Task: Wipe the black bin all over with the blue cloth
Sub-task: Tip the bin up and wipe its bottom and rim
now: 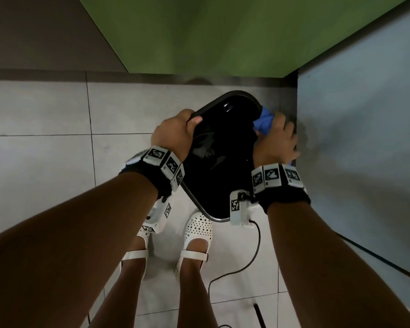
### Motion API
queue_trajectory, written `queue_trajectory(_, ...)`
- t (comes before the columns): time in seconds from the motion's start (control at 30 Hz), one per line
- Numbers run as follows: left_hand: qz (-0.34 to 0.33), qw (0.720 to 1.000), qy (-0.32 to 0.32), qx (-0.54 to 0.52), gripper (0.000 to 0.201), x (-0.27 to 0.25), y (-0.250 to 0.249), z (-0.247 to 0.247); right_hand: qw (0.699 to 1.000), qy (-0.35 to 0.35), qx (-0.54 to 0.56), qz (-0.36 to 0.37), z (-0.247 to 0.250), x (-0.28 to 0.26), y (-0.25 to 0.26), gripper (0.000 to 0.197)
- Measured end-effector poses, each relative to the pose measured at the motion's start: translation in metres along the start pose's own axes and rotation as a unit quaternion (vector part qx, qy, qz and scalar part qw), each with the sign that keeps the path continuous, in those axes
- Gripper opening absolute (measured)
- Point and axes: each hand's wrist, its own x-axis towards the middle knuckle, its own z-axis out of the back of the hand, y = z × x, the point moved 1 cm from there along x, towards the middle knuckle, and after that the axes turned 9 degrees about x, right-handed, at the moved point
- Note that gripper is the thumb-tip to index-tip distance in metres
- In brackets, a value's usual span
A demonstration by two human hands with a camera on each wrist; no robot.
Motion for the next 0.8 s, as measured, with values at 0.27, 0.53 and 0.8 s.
queue_trajectory(0.27,-0.013,0.997,-0.008,-0.07,0.047,0.011,-0.002,0.017,0.97,0.042,-0.061,0.233,-0.005,0.015,0.046,0.054)
queue_trajectory(0.53,-0.006,0.988,-0.092,-0.127,0.036,0.024,0.015,0.013,0.934,0.078,-0.072,0.342,-0.016,0.006,0.077,0.052)
queue_trajectory(0.8,0.008,0.982,-0.116,-0.15,0.035,0.021,0.014,0.01,0.963,0.049,-0.067,0.256,-0.011,0.009,0.059,0.056)
